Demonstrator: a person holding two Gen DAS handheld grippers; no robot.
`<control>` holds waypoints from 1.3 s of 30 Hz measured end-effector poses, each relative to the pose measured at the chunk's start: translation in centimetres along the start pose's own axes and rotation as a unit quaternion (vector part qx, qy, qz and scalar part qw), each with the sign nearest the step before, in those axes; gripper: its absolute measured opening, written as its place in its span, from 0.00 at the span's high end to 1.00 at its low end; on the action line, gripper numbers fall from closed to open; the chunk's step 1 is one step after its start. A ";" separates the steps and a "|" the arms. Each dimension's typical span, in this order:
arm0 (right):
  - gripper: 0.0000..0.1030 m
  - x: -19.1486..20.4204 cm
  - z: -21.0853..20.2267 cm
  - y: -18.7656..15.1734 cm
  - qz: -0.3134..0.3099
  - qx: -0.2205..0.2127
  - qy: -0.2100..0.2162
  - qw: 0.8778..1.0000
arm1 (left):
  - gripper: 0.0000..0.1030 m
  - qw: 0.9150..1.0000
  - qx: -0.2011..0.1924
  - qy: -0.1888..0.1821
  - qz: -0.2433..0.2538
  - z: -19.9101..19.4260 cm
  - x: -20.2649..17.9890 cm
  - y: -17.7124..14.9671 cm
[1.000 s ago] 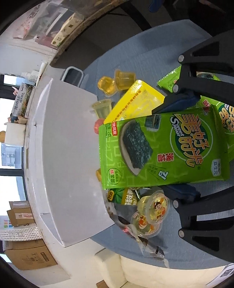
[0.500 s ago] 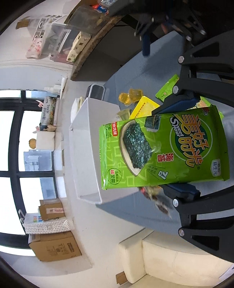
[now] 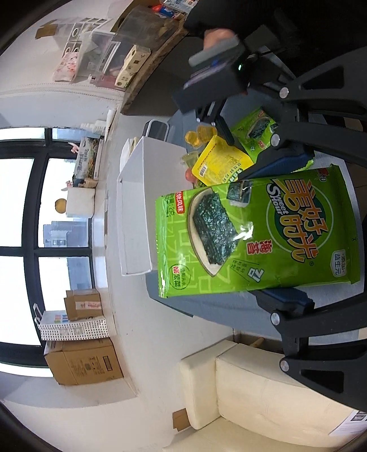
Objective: Organize snacks
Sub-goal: 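Carry both green seaweed packets into the white box and open both grippers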
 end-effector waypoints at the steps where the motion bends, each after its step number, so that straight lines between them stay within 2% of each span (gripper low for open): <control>1: 0.00 -0.2 0.6 0.0 -0.007 0.010 0.005 1.000 | 0.32 1.000 0.000 0.002 -0.001 0.0 0.2 -0.1; 4: 0.00 -0.7 1.4 0.3 -0.011 0.013 0.016 1.000 | 0.32 1.000 0.003 0.005 -0.005 0.2 0.5 -0.2; 8: 0.00 -1.2 1.8 -0.3 0.041 0.014 0.046 0.998 | 0.32 1.000 0.007 0.006 -0.003 0.6 0.5 -0.4; 10: 0.02 -1.2 1.4 -0.6 0.046 0.002 0.042 0.998 | 0.32 1.000 0.008 0.004 -0.002 0.8 0.3 -0.3; 12: 0.14 -1.0 0.5 -1.1 0.055 -0.006 0.037 0.998 | 0.32 1.000 0.009 0.004 -0.004 1.0 0.3 -0.3; 15: 0.22 -0.3 -0.9 -1.9 0.059 -0.017 0.018 0.998 | 0.31 1.000 0.009 0.000 -0.004 1.4 0.1 -0.1; 19: 0.24 0.1 -1.1 -2.0 0.073 -0.024 -0.005 0.997 | 0.31 1.000 0.010 -0.005 -0.001 1.8 -0.3 -0.1; 22: 0.25 -0.2 -2.8 -2.1 0.097 -0.051 -0.019 0.994 | 0.30 1.000 0.008 -0.010 0.001 1.9 -0.7 0.1; 24: 0.25 -1.3 -4.5 -2.3 0.138 -0.075 -0.045 0.987 | 0.30 1.000 0.007 -0.008 -0.004 2.3 -0.8 0.3; 26: 0.25 -2.8 -6.5 -2.6 0.196 -0.106 -0.071 0.972 | 0.30 1.000 0.010 -0.004 -0.016 3.0 -0.9 0.4; 29: 0.25 -5.3 -9.4 -3.2 0.314 -0.153 -0.130 0.928 | 0.30 1.000 0.010 -0.009 -0.024 4.0 -1.7 0.9; 31: 0.25 -6.8 -11.5 -3.3 0.369 -0.186 -0.155 0.897 | 0.30 1.000 0.004 -0.009 -0.021 4.7 -2.4 1.9; 35: 0.25 -8.5 -14.4 -1.5 0.390 -0.242 -0.202 0.865 | 0.30 1.000 -0.010 -0.011 -0.018 6.2 -3.4 4.3; 39: 0.25 -11.4 -15.1 0.5 0.425 -0.267 -0.213 0.838 | 0.30 1.000 -0.026 -0.009 -0.010 8.6 -3.2 7.7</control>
Point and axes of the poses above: each gripper's, at about its wrist camera, not at the fingertips, and z roughly the way its jaws point, x to its left, y to its top, the point moved 8 cm from there along z, roughly the way its jaws point, and after that the axes turned 10 degrees about -x, right-handed, at the moved point
